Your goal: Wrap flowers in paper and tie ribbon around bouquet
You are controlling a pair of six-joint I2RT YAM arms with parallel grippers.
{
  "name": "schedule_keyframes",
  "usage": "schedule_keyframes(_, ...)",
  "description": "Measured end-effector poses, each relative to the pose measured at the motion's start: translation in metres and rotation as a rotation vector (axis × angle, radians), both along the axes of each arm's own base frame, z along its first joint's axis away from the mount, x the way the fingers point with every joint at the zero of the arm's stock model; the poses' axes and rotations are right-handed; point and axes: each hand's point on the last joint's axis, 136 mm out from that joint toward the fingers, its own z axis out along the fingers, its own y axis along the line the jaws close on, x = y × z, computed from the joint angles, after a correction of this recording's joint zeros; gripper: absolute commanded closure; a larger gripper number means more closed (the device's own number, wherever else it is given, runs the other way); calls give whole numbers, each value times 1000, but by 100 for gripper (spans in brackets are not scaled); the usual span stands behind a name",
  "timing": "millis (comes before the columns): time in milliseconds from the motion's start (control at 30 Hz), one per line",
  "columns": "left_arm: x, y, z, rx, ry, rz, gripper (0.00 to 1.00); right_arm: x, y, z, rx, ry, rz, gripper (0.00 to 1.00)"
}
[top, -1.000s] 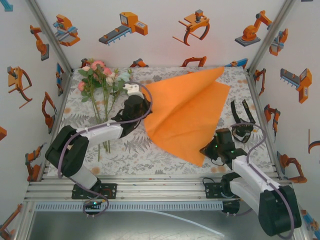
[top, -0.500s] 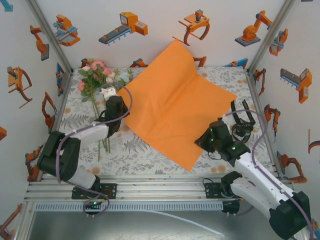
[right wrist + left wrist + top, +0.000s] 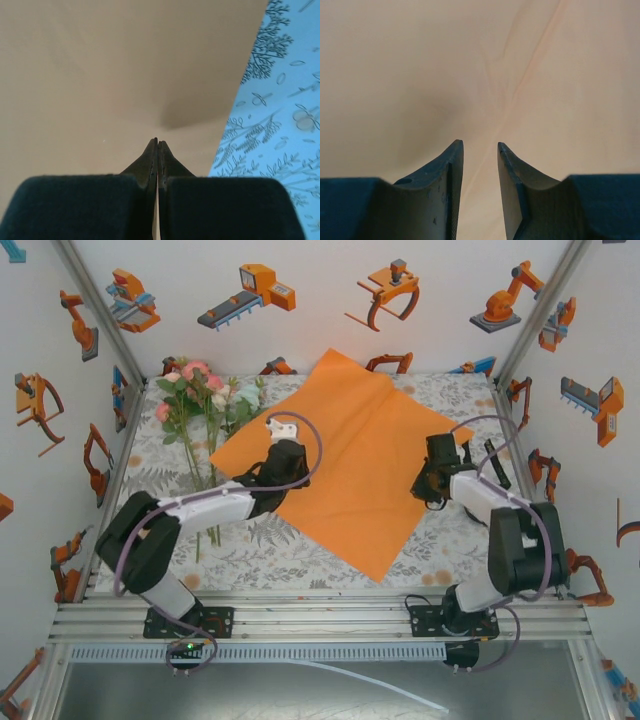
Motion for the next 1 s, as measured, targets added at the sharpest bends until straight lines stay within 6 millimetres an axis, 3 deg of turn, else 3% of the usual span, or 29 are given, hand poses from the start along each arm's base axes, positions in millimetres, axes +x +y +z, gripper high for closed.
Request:
schedule_keyframes(167, 4, 1, -40, 72, 76, 5, 67, -1, 6, -9, 35, 14, 9, 100)
schedule_keyframes(300, 10, 12, -52, 88, 104, 26, 67, -10, 7, -14, 64, 12, -8, 100)
schedule_keyframes(600, 30, 49, -64, 66, 152, 94, 67, -67, 14, -17, 162, 0, -49, 100)
schedule_keyframes(767, 29, 53, -68, 62, 168, 93, 66, -95, 20, -16, 192, 28, -40, 100)
schedule_keyframes(900, 29, 51, -67, 51, 174, 78, 64, -100, 24, -11, 214, 41, -35, 95)
schedule_keyframes(1000, 31, 55, -57, 34, 168, 78, 62, -94, 30, 6, 240, 24, -21, 88)
